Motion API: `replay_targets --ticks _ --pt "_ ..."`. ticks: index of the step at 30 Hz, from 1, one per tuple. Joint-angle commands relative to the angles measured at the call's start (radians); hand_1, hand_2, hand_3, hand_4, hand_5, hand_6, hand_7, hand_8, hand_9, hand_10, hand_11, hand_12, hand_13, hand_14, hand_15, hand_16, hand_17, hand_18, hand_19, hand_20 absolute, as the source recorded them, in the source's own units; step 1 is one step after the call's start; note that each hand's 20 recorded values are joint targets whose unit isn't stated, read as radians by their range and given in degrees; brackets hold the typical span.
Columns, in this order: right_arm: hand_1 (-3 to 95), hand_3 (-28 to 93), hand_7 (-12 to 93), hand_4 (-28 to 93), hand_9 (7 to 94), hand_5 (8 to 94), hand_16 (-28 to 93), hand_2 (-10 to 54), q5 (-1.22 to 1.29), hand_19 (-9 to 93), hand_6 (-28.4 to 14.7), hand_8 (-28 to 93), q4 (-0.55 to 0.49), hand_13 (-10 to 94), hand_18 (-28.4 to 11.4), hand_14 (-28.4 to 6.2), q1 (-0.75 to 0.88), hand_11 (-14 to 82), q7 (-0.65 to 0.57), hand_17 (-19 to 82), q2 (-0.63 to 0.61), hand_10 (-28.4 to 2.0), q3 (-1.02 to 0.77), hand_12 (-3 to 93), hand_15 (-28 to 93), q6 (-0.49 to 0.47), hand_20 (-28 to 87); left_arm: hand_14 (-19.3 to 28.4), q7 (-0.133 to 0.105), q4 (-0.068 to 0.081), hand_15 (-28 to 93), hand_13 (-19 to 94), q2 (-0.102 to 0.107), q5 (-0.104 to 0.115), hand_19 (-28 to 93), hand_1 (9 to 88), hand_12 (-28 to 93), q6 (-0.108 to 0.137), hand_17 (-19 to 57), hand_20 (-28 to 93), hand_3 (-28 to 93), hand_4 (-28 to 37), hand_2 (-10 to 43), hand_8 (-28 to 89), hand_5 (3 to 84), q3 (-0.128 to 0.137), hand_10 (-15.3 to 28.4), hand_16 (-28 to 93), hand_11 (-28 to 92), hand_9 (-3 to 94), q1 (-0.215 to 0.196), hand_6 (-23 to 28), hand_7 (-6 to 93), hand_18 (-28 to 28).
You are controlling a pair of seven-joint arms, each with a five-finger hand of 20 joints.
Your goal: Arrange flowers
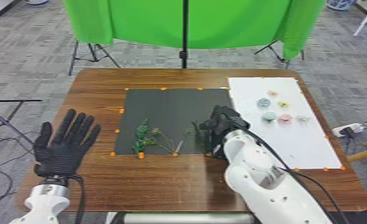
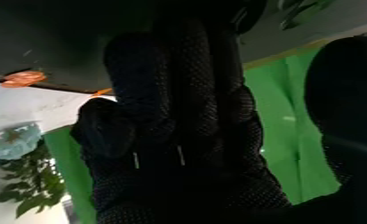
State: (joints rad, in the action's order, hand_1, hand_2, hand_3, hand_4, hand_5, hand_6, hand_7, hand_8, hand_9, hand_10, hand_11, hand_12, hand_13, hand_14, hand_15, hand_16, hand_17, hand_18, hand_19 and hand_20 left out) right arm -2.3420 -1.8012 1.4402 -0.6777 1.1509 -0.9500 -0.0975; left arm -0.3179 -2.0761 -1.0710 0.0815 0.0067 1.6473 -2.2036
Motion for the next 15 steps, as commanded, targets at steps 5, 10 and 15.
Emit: replay_targets --ticks 5,10,15 --pt "23.1 75 34 -20 74.8 70.5 24 -9.5 0.020 93 -7.3 -11 -0.094 68 -28.0 -16.5 0.076 32.0 -0.083 39 -0.054 -20.7 -0.109 22.3 62 0.044 61 15.9 -0.021 -0.006 27 29 -0.019 0.004 30 28.8 10 0.008 -6.4 11 74 -28.3 11.2 -8 45.0 0.003 16.1 -5 14 39.5 -0.031 9.8 8.3 13.1" --pt "25.0 77 34 -20 72.2 68.0 23 -9.4 0.015 93 -7.9 -12 -0.156 66 -27.5 -16.9 0.165 32.3 0.024 39 -0.107 -21.1 -0.243 21.9 64 0.197 61 15.8 -0.031 -0.010 27 29 -0.021 0.001 29 28.8 10 0.003 -6.3 11 74 -28.3 11.2 -8 45.0 0.005 16.1 -5 14 39.5 -0.035 9.8 8.3 13.0" --pt "29.9 82 28 -23 61.6 60.4 21 -9.3 0.057 93 -7.5 -15 -0.104 55 -24.9 -17.5 0.176 28.0 0.148 33 -0.125 -21.1 -0.363 18.6 66 0.264 59 15.8 -0.038 -0.013 27 29 -0.016 -0.007 29 28.8 10 0.002 -6.4 11 74 -28.3 11.3 -8 45.0 0.013 16.2 -5 14 39.5 -0.036 9.8 8.3 13.1"
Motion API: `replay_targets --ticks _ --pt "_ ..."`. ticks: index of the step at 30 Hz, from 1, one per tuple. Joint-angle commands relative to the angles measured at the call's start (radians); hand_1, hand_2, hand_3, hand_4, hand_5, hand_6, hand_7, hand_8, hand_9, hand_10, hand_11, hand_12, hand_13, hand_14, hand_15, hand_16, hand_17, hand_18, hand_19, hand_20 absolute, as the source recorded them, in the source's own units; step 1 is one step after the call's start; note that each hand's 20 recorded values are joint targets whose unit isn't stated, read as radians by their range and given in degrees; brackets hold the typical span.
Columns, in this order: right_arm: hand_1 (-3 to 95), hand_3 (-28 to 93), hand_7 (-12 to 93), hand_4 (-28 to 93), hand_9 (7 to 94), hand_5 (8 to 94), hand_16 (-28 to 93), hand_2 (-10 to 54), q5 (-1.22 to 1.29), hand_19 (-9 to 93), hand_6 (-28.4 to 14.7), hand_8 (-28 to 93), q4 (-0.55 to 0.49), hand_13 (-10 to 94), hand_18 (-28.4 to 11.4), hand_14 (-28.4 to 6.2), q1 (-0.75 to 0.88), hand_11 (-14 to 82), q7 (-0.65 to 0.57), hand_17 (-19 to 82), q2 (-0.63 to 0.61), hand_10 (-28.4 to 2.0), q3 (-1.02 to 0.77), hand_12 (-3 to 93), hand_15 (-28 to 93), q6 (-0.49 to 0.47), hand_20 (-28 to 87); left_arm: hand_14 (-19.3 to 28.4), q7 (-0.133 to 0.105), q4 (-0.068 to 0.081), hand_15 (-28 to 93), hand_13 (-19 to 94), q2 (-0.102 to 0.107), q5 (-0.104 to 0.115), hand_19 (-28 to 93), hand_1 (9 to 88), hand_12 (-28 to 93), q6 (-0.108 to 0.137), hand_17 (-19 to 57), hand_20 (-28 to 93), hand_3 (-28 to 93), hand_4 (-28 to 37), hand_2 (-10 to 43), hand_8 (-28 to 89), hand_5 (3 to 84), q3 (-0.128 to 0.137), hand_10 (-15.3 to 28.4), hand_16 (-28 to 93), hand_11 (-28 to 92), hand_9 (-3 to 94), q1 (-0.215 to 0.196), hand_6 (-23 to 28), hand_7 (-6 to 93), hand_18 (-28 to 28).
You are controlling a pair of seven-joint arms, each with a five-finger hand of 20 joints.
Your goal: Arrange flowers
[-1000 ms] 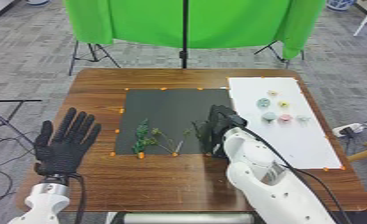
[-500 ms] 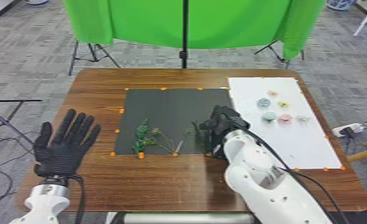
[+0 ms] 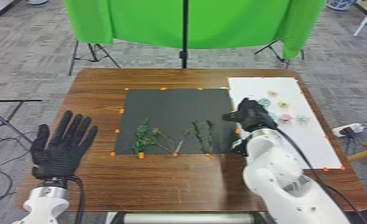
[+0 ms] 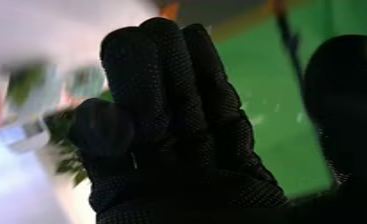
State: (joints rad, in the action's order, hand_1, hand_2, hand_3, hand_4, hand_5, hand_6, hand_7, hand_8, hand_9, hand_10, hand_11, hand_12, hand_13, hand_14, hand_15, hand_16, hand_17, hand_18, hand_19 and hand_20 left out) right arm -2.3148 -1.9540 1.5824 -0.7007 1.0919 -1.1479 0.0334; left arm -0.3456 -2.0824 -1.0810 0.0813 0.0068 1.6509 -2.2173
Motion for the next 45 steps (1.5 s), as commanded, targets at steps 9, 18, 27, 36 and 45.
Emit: replay_targets --ticks 9,18,27,36,45 --pt "30.8 86 23 -25 52.9 55.2 14 -9.1 0.010 91 -7.0 -15 0.123 45 -24.0 -18.5 0.025 20.1 0.235 28 -0.092 -20.3 -0.215 15.5 61 0.026 54 15.9 -0.010 -0.008 27 29 -0.013 -0.003 29 28.8 10 0.009 -6.3 11 74 -28.3 11.3 -8 45.0 0.000 16.1 -5 14 39.5 -0.022 9.8 8.3 13.0" --pt "39.9 88 23 -28 51.0 54.4 14 -9.5 -0.083 92 -4.3 -16 0.133 46 -24.0 -15.8 0.064 17.4 0.232 28 -0.098 -16.8 -0.210 14.8 60 -0.100 52 15.8 -0.013 -0.012 27 29 -0.012 -0.001 29 28.7 10 0.012 -6.3 11 74 -28.3 11.5 -8 45.1 0.006 16.1 -5 14 39.5 -0.031 9.8 8.3 13.0" --pt "55.3 75 27 -28 64.0 60.7 31 -9.5 -0.138 92 -1.5 -17 0.185 59 -23.5 -9.5 0.045 24.5 0.235 31 -0.083 -13.3 -0.152 16.9 55 -0.121 51 15.9 -0.008 -0.005 27 29 -0.015 -0.003 29 28.6 10 0.011 -6.3 11 74 -28.3 11.5 -8 45.0 -0.003 16.2 -5 14 39.5 -0.011 9.8 8.3 13.0" --pt "64.7 72 46 -28 81.3 68.3 39 -9.5 -0.123 92 -0.5 -3 0.120 70 -22.5 -7.1 0.048 19.4 0.259 34 -0.098 -9.5 -0.135 41.9 53 0.014 51 15.8 -0.026 -0.010 27 29 -0.017 0.000 29 28.7 10 0.012 -6.3 11 74 -28.3 11.5 -8 45.1 0.017 16.1 -5 14 39.5 -0.028 9.8 8.4 13.0" --pt "63.8 73 46 -28 81.2 68.5 40 -9.5 -0.031 92 -0.6 -2 0.033 70 -22.4 -7.0 -0.162 19.3 0.361 33 -0.005 -9.3 0.063 43.1 52 -0.054 51 15.5 -0.052 -0.028 26 29 -0.020 0.004 29 28.2 10 0.054 -6.2 11 73 -28.3 11.6 -8 44.9 0.083 16.2 -5 14 39.4 -0.067 9.8 8.0 13.0"
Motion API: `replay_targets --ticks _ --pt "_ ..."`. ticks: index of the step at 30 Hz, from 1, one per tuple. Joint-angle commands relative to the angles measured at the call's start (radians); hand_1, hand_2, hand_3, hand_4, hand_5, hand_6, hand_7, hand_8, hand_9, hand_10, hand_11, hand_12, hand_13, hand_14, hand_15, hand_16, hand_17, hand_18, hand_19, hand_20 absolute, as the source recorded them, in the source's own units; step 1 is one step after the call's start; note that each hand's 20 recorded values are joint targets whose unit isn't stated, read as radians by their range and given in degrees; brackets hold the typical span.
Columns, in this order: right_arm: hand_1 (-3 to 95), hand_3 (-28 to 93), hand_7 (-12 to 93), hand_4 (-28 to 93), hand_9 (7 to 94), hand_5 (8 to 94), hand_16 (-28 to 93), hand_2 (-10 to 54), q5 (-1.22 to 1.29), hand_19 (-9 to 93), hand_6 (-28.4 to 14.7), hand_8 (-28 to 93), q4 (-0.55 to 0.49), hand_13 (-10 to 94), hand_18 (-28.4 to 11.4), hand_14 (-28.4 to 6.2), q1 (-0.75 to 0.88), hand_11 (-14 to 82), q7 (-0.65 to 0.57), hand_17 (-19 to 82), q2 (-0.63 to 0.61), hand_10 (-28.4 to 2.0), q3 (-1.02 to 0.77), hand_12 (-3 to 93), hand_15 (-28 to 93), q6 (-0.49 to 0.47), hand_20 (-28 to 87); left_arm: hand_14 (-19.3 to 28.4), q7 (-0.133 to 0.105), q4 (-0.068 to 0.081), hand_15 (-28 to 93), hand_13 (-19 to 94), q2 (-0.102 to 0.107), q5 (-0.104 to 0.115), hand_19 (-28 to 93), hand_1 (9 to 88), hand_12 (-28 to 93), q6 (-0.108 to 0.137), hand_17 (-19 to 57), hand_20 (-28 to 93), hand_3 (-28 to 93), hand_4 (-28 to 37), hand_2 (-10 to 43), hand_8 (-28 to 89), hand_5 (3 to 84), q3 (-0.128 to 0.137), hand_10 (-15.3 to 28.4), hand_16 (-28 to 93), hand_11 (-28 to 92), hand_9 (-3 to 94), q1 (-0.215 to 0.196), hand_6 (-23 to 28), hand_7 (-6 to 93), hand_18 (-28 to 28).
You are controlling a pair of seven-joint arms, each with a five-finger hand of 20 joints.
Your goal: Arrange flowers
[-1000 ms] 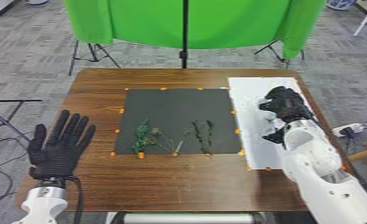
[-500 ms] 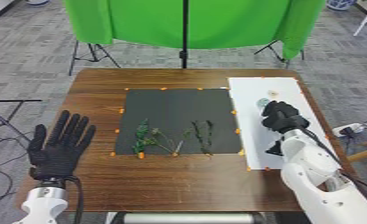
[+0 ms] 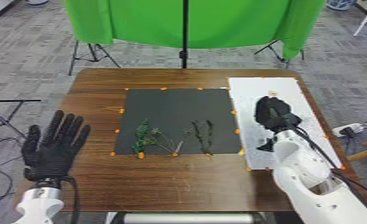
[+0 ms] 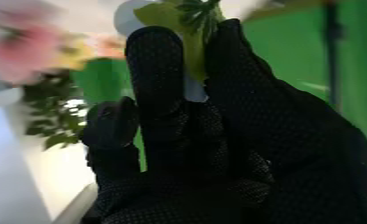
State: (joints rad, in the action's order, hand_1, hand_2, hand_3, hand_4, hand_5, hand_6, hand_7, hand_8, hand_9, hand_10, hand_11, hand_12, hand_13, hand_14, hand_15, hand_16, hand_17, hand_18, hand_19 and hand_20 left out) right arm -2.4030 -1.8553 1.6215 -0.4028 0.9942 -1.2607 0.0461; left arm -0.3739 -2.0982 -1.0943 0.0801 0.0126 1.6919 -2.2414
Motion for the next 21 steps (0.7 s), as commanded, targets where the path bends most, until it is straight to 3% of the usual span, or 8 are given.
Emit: replay_targets --ticks 1,3,7,9,13,14,18,21 --pt "63.7 73 45 -28 80.9 68.4 40 -9.5 0.072 92 -0.7 -2 -0.054 70 -22.4 -7.0 -0.222 19.2 0.083 33 0.124 -9.5 0.207 43.1 53 -0.086 51 15.4 -0.033 -0.016 26 29 -0.007 0.008 29 28.1 10 0.066 -6.2 11 74 -28.3 11.6 -8 44.9 0.046 16.2 -5 14 39.5 -0.046 9.8 8.0 13.0" --pt "63.4 73 46 -28 80.8 68.1 40 -9.5 0.061 92 -0.8 -2 -0.014 70 -22.4 -7.1 -0.273 19.0 0.143 33 0.187 -9.7 0.273 43.0 53 -0.119 51 15.1 -0.042 -0.012 26 29 -0.005 -0.012 29 28.0 10 0.076 -6.1 11 74 -28.3 11.6 -8 45.2 0.047 16.4 -5 14 39.8 -0.040 10.0 8.0 12.9" --pt "63.1 74 46 -28 80.5 67.6 40 -9.5 0.016 92 -0.8 -2 0.069 69 -22.3 -7.2 -0.338 18.9 0.246 33 0.302 -9.8 0.388 42.8 53 -0.135 52 14.7 -0.048 -0.008 25 29 0.012 0.002 29 28.0 10 0.076 -5.9 11 74 -28.3 11.7 -8 45.4 0.032 16.5 -6 15 39.8 -0.025 10.0 8.1 12.5" --pt "63.1 74 46 -28 80.4 67.5 40 -9.5 -0.016 92 -0.8 -3 0.127 69 -22.2 -7.1 -0.362 18.9 0.258 33 0.389 -9.9 0.446 42.7 53 -0.159 52 14.6 -0.059 0.001 25 29 0.036 0.001 29 28.0 10 0.072 -5.9 11 74 -28.3 11.9 -8 45.4 0.016 16.5 -6 15 39.9 0.000 10.0 8.2 12.4" --pt "62.8 74 46 -28 80.4 67.4 39 -9.5 -0.044 92 -0.9 -3 0.163 69 -22.4 -7.3 -0.336 18.5 0.215 33 0.482 -10.1 0.474 42.1 53 -0.196 52 14.6 -0.028 0.012 25 29 0.055 0.000 29 28.0 10 0.094 -5.9 11 74 -28.3 12.0 -8 45.5 -0.007 16.4 -5 15 39.8 0.037 10.0 8.3 12.4" --pt "62.6 74 46 -28 80.4 67.4 39 -9.5 -0.068 92 -1.1 -3 0.187 69 -22.5 -7.3 -0.338 18.3 0.232 33 0.501 -10.1 0.479 41.9 53 -0.199 51 14.6 -0.014 0.027 25 29 0.055 0.001 30 28.1 10 0.101 -5.9 11 74 -28.3 12.0 -8 45.5 -0.016 16.5 -5 15 39.8 0.061 10.0 8.3 12.4" --pt "62.2 74 45 -28 79.9 67.0 39 -9.5 -0.128 92 -1.2 -4 0.230 69 -22.5 -7.2 -0.329 17.4 0.234 33 0.532 -10.3 0.523 41.1 52 -0.208 51 14.6 -0.020 0.014 25 29 0.071 0.003 30 28.0 10 0.103 -5.9 11 74 -28.3 12.0 -8 45.5 -0.023 16.4 -5 15 39.8 0.049 10.1 8.3 12.4" --pt "62.0 74 43 -28 79.5 66.8 39 -9.5 -0.194 91 -1.6 -5 0.276 68 -22.5 -6.9 -0.316 15.9 0.210 33 0.561 -10.3 0.528 40.1 50 -0.216 51 14.6 -0.004 0.010 25 29 0.077 0.005 30 28.1 10 0.131 -5.9 11 74 -28.3 12.1 -8 45.5 -0.028 16.4 -5 15 39.8 0.056 10.1 8.3 12.3"
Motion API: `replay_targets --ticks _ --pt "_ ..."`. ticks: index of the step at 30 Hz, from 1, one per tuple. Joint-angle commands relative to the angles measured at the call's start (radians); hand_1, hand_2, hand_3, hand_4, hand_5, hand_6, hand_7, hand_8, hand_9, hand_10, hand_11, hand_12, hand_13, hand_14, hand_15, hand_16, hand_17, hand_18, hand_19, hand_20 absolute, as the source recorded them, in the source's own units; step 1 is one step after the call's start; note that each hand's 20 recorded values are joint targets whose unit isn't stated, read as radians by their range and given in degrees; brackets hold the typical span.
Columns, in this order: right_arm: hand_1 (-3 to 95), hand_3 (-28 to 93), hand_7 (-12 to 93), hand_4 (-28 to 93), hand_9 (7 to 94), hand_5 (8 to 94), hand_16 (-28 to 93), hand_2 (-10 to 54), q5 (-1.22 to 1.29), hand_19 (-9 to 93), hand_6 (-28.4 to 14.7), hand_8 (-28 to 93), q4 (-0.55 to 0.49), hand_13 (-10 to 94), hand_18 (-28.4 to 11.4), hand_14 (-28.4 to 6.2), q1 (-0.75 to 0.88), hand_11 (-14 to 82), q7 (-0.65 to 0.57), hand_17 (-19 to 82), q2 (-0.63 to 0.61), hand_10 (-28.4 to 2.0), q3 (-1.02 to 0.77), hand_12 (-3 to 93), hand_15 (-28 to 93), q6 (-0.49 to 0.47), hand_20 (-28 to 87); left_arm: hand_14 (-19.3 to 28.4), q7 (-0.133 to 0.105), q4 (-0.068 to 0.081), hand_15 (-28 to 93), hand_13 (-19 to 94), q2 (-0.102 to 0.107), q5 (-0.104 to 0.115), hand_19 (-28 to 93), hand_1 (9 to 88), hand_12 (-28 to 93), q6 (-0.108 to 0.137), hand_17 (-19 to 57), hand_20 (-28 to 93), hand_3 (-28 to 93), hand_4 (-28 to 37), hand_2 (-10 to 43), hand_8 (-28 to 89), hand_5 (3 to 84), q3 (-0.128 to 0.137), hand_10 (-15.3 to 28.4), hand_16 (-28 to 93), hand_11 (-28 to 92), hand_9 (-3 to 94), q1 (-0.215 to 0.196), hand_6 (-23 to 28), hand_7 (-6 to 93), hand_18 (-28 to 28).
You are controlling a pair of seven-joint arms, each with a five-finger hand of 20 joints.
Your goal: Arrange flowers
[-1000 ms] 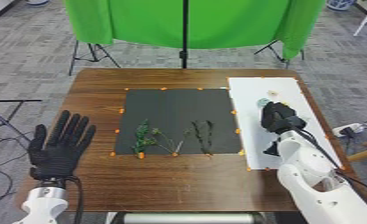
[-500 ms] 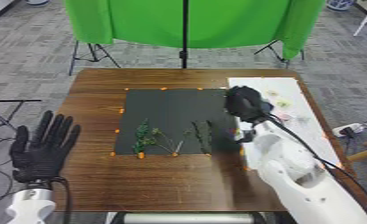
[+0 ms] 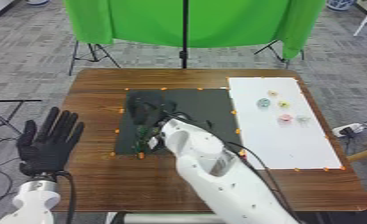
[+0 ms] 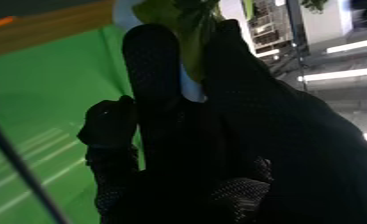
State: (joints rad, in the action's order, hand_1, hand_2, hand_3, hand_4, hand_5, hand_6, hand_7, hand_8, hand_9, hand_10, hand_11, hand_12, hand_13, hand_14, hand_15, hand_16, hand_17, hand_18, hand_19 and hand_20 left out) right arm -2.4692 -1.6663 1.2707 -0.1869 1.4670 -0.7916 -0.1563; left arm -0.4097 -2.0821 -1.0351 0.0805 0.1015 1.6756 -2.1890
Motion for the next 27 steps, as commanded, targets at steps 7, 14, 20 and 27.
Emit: replay_targets --ticks 7,14,20,27 --pt "61.8 73 40 -28 78.2 65.7 38 -9.5 -0.187 90 -1.8 -6 0.138 68 -22.6 -6.9 0.041 13.0 0.001 33 0.115 -10.6 0.047 37.6 48 -0.019 49 14.6 0.025 -0.009 25 29 0.015 0.014 30 28.1 10 0.038 -6.1 11 74 -28.3 12.2 -8 45.5 -0.012 16.4 -5 15 39.8 -0.011 10.1 8.4 12.4" --pt "60.8 74 33 -28 71.9 63.5 37 -9.5 -0.221 91 -1.6 -10 0.149 64 -22.9 -7.3 0.037 16.5 -0.022 33 0.116 -12.0 0.052 31.3 50 0.003 48 14.6 0.025 -0.001 26 29 0.015 0.014 30 28.0 10 0.029 -6.2 11 74 -28.3 12.3 -8 45.6 -0.017 16.5 -5 15 39.8 0.004 10.1 8.5 12.5" --pt "59.3 75 27 -28 60.7 61.2 36 -9.5 -0.213 92 -2.2 -18 0.144 59 -23.4 -8.7 0.040 24.1 -0.028 33 0.115 -15.0 0.047 17.0 57 -0.010 48 15.5 0.020 0.000 28 29 0.009 0.013 31 27.9 10 0.019 -6.4 11 75 -28.3 12.4 -8 45.5 -0.016 16.4 -5 15 39.8 0.000 10.1 8.7 12.6" --pt "56.0 76 23 -28 58.0 58.2 34 -9.5 -0.151 93 -3.0 -17 0.117 57 -23.6 -10.1 0.028 19.6 -0.072 33 0.103 -15.6 0.041 15.4 60 0.018 48 15.6 0.017 0.003 28 29 0.000 0.015 31 28.0 10 0.011 -6.6 11 74 -28.3 12.4 -8 45.5 -0.014 16.3 -6 15 39.8 -0.002 10.0 8.7 12.9"
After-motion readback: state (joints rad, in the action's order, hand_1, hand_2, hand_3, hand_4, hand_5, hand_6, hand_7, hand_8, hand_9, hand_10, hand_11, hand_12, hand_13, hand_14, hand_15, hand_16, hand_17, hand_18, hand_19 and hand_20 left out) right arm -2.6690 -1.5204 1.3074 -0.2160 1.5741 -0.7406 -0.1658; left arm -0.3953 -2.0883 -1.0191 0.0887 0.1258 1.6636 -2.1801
